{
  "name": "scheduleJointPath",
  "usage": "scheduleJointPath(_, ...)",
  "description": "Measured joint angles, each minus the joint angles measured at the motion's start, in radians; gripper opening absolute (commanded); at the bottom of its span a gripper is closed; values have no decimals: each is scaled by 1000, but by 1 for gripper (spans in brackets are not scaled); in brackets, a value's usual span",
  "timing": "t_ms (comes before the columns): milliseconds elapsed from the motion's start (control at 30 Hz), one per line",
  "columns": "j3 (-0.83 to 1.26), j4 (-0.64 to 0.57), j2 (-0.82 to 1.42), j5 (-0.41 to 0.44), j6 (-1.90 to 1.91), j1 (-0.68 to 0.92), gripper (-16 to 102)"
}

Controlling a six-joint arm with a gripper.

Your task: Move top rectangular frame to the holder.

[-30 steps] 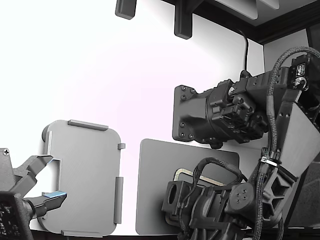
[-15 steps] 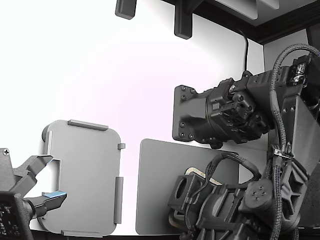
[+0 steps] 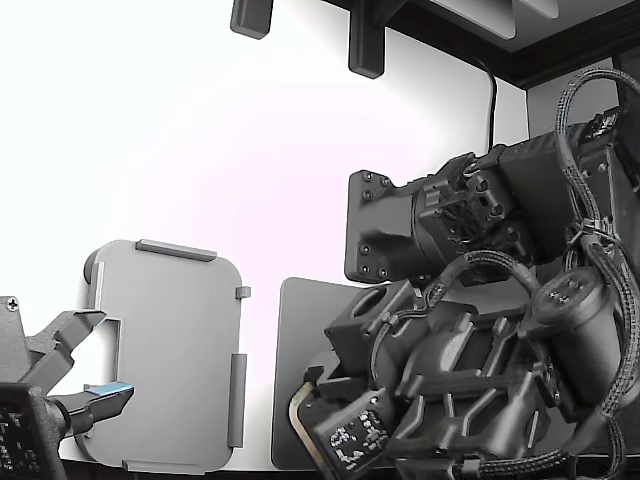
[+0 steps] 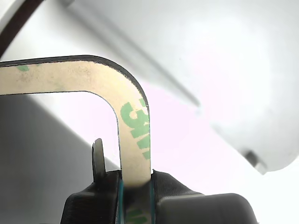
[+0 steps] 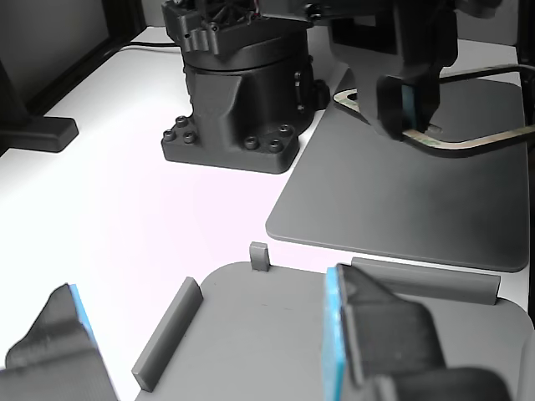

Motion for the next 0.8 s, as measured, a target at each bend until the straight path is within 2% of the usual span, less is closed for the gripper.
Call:
scheduleJointPath(200,-141,0,-110,-49,71,-135,-10)
scheduleJointPath(300,-195,0,-147,-49,124,-183,-10)
scheduleJointPath(500,-250,0,-199,8,225,-222,-10)
scheduleJointPath(800,-322,-5,-311,-17,239,-339,-10)
